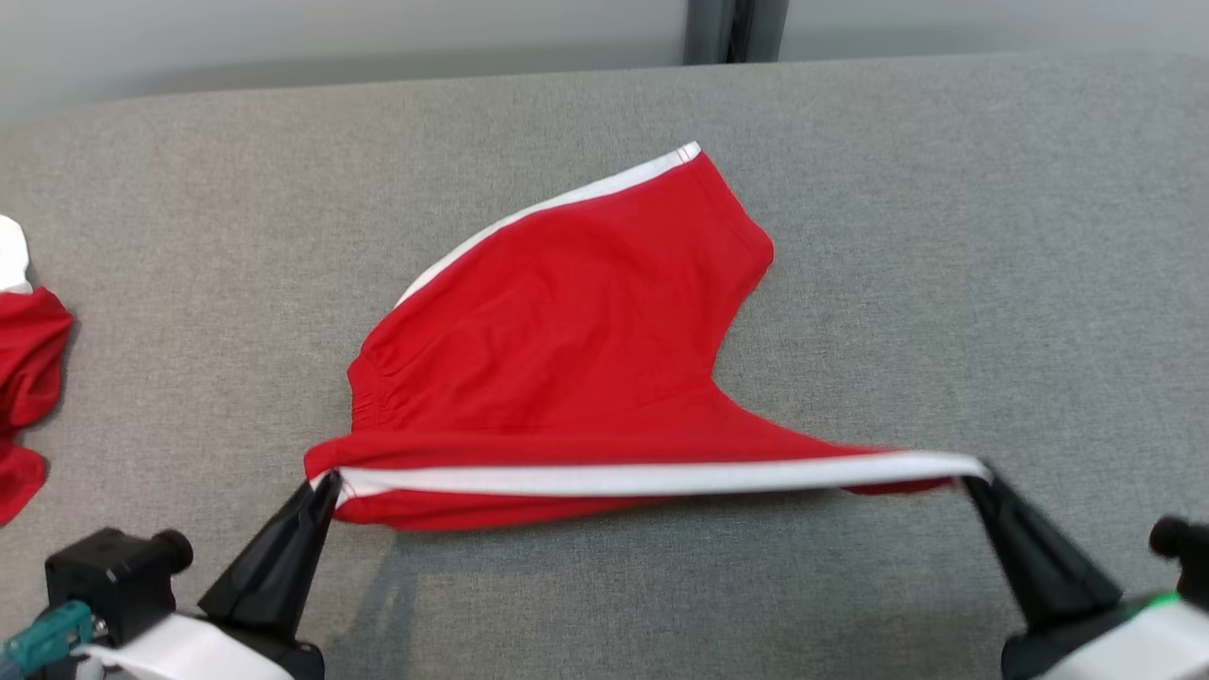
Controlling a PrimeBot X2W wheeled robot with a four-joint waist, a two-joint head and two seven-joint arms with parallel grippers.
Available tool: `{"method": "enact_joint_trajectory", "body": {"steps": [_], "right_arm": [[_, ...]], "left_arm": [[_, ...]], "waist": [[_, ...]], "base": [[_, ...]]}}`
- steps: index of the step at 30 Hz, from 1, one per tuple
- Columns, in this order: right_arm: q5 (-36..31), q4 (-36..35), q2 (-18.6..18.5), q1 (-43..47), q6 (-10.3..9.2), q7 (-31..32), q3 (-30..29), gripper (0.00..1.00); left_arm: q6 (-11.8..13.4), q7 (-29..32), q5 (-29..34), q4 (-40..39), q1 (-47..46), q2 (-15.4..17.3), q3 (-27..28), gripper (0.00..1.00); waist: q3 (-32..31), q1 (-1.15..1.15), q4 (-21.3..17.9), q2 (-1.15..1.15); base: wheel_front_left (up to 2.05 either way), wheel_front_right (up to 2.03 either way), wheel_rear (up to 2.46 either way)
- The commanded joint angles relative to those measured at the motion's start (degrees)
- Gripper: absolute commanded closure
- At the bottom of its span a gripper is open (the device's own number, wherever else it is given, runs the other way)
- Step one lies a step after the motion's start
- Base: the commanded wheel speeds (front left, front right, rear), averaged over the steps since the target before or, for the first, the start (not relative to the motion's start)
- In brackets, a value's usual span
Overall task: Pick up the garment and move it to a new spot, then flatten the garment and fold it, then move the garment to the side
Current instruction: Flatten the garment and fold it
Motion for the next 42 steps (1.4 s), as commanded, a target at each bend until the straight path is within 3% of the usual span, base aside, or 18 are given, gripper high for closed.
{"method": "enact_joint_trajectory", "body": {"steps": [1, 7, 12, 21, 28, 34, 35, 36, 37, 38, 42], "right_arm": [[-1.48, 0.75, -0.08, -3.02, -0.02, -1.01, -1.02, 1.0], [-3.15, 9.59, -0.02, -18.54, -0.01, -4.74, -0.15, 1.0], [-3.97, 20.39, -0.86, -33.19, -0.01, -6.82, 2.88, 1.0], [-4.87, 41.31, -6.21, -56.09, -0.01, -9.54, 6.55, 1.0], [-5.24, 56.41, -8.31, -65.85, -0.01, -12.38, 9.26, 1.0], [-5.25, 63.6, -8.57, -69.2, -0.01, -15.33, 12.13, 1.0], [-4.74, 64.8, -8.1, -69.5, -0.01, -16.09, 12.32, 0.93], [-4.6, 65.85, -7.74, -69.72, -0.01, -16.78, 12.75, 0.65], [-4.99, 66.62, -7.81, -69.87, -0.01, -17.61, 13.31, 0.27], [-4.67, 67.44, -7.58, -69.86, -0.01, -18.41, 13.67, 0.0], [-4.2, 68.76, -7.11, -68.3, -0.01, -22.8, 14.09, 0.0]], "left_arm": [[-0.48, -0.16, -0.27, 0.66, -1.85, 0.0, 0.71, 1.0], [-4.14, -0.41, -1.12, 4.84, -8.91, -2.44, 1.0, 1.0], [-7.71, -0.58, -3.0, 11.48, -16.29, -6.85, 0.55, 1.0], [-16.21, -1.93, -3.28, 26.36, -29.68, -15.58, -3.18, 1.0], [-21.3, -4.35, -3.0, 35.91, -35.77, -20.83, -5.32, 1.0], [-23.33, -5.6, -2.81, 40.34, -37.8, -22.12, -5.75, 1.0], [-23.59, -5.75, -2.83, 40.9, -38.04, -22.25, -5.8, 1.0], [-24.34, -6.07, -3.31, 41.26, -38.07, -22.42, -5.73, 0.96], [-24.56, -6.19, -3.5, 41.77, -37.99, -22.33, -5.61, 0.75], [-24.66, -6.64, -3.3, 42.22, -37.9, -22.16, -5.46, 0.0], [-23.58, -9.66, -2.46, 42.58, -36.69, -21.83, -4.24, 0.0]], "waist": [[1.36, 0.0, 0.09, 0.0], [6.07, 0.0, 1.87, 0.0], [10.31, 0.0, 4.56, 0.0], [16.57, 0.0, 11.71, 0.0], [18.56, 0.0, 14.69, 0.0], [18.87, 0.0, 14.46, 0.0], [18.83, 0.0, 14.31, 0.0], [18.74, 0.0, 14.12, 0.0], [18.59, 0.0, 13.89, 0.0], [18.36, 0.0, 13.67, 0.0], [17.05, 0.0, 12.54, 0.0]], "base": [[0.0, 0.0, 0.0], [0.0, 0.0, 0.0], [0.0, 0.0, 0.0], [0.0, 0.0, 0.0], [0.0, 0.0, 0.0], [0.0, 0.0, 0.0], [0.0, 0.0, 0.0], [0.0, 0.0, 0.0], [0.0, 0.0, 0.0], [0.0, 0.0, 0.0], [0.0, 0.0, 0.0]]}}
